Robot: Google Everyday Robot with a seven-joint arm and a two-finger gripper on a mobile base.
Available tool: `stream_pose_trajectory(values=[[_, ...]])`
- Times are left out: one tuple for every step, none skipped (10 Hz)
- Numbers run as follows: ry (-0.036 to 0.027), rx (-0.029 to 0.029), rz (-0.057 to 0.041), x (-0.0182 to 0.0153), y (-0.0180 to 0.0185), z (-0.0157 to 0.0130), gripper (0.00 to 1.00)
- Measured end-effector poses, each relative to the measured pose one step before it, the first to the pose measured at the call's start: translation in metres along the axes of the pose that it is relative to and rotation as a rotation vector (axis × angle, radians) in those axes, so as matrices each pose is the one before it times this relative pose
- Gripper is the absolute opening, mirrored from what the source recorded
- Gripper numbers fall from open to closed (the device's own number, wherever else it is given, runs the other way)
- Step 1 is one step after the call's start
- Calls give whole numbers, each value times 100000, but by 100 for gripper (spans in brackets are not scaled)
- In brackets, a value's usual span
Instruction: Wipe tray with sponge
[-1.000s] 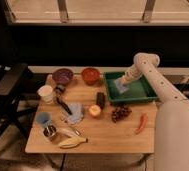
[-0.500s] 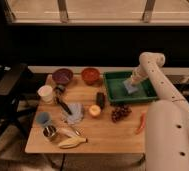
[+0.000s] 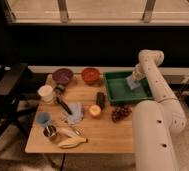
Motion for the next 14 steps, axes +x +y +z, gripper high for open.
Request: stream_pose_trajectory(values=[[-3031, -1500, -1769, -408, 1502, -123, 0], [-2914, -1267, -1971, -255, 1537, -115, 0], [-2574, -944, -1814, -167, 1389, -125, 0], [-3662, -1232, -3174, -175, 2134, -138, 0], [-2037, -953, -1557, 211, 1244, -195, 0], [-324, -169, -678, 461, 501, -105, 0], [243, 148, 189, 681, 264, -172, 0], [971, 518, 928, 715, 29, -159, 0], [1040, 566, 1245, 696, -308, -215, 0], [1246, 1678, 1336, 808, -1116, -288, 0], [1418, 2242, 1336, 815, -1686, -368, 0], [1863, 3135, 1281, 852, -2157, -376, 0], [1522, 2607, 391, 555, -1434, -169, 0], [1987, 3873, 1141, 514, -1896, -265, 0]])
